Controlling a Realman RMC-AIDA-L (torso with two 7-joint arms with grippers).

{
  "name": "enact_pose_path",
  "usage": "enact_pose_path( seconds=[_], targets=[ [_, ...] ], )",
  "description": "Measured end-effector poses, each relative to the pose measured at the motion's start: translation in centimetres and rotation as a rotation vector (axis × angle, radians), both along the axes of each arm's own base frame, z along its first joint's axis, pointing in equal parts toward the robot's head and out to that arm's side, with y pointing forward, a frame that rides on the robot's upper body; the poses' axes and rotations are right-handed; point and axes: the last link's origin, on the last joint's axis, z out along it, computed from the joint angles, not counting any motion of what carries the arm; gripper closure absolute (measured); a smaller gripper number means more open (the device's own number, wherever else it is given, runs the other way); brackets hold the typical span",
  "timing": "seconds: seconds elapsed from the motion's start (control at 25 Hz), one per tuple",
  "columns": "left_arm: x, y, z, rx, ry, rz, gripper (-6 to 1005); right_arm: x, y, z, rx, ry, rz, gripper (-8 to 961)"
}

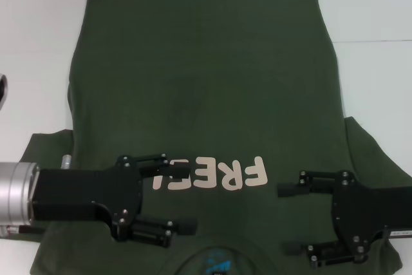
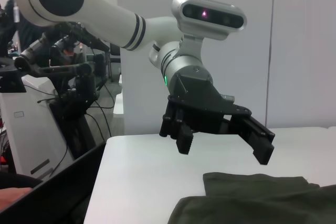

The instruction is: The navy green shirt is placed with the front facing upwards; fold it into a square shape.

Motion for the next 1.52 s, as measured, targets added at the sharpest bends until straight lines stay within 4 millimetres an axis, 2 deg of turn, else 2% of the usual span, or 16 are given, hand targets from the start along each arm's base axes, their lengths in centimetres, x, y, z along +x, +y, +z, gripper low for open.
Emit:
enact_pose_path(
  seconds=[0.52,0.68,0.84,1.04,1.2,1.36,1.52],
  targets=[
    [-0.4,-0.2,0.4,0.011,-0.006,0.013,69,-0.7,0.3,-0.5,-0.032,0.017,-0.005,141],
    [-0.3,-0.1,0.4,0.011,-0.005,0.011,70,-1.1,1.9,0.2,-0.047,0.016,-0.138,144],
    [-0.2,0.0,0.3,0.012,-0.007,0.009,71,-1.3,5.2,2.2,-0.034,-0.046,-0.407,148],
    [-0.1,0.0,0.2,0.012,-0.011,0.010,72,-0.8,7.1,5.8,0.085,-0.132,-0.577,153],
    [0.0,0.1,0.2,0.013,-0.014,0.015,73,-0.3,7.4,9.5,0.183,-0.230,-0.701,170],
    [-0.1,0.1,0.3,0.017,-0.017,0.018,73,1.0,7.0,12.7,0.265,-0.421,-0.905,199],
    [-0.1,0.2,0.3,0.026,-0.022,0.020,74,2.1,6.4,13.8,0.263,-0.597,-1.031,200]
  ],
)
